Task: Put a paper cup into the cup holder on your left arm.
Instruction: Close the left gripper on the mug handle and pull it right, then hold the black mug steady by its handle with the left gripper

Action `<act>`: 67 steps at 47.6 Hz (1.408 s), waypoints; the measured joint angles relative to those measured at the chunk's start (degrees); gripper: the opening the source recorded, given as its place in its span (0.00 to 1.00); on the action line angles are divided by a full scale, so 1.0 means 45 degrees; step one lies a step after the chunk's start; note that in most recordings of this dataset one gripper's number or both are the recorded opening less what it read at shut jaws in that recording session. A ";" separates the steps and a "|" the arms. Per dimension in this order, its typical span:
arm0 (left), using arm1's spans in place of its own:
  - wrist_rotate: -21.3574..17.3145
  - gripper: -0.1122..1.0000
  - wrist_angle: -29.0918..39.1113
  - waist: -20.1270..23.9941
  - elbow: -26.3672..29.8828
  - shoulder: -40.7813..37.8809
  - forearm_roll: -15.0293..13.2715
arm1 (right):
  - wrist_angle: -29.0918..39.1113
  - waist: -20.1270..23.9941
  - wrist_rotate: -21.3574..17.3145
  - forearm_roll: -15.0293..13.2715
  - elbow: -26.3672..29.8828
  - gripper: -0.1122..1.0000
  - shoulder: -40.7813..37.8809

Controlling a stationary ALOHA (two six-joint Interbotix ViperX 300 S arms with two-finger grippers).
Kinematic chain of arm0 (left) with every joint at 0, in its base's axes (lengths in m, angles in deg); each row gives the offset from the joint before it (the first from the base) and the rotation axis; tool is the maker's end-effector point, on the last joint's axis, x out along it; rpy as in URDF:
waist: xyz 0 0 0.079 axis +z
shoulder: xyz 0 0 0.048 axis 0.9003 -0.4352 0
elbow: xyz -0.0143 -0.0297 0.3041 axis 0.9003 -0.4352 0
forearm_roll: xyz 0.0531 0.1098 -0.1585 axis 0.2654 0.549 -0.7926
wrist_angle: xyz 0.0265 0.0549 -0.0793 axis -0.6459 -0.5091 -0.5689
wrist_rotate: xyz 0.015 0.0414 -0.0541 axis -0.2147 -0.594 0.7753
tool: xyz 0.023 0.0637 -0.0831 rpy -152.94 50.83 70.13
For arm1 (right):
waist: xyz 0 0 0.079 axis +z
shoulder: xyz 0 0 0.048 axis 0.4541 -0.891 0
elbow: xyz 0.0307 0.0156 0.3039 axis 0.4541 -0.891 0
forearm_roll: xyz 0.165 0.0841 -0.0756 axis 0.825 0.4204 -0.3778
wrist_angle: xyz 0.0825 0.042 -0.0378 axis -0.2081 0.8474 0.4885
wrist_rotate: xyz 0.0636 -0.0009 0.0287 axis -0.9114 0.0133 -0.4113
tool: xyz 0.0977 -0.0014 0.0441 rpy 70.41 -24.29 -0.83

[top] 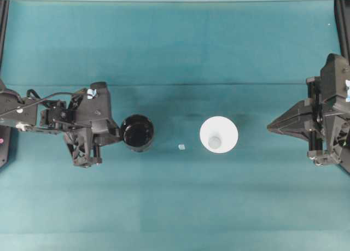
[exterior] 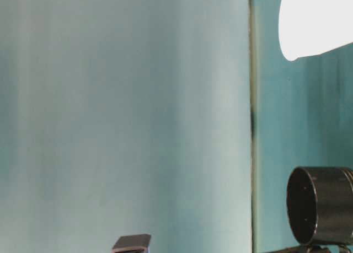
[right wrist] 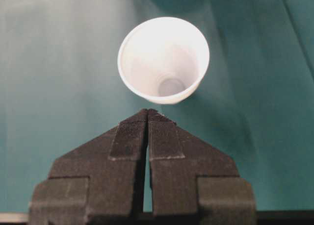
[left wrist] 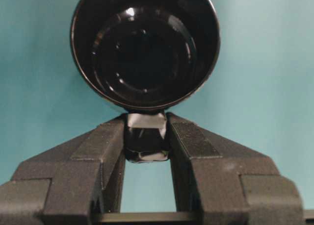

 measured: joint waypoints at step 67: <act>-0.0977 0.36 -0.1270 -0.0137 0.3008 -0.2754 0.0020 | 0.0039 0.0000 0.0000 0.0000 0.0000 0.13 -0.0020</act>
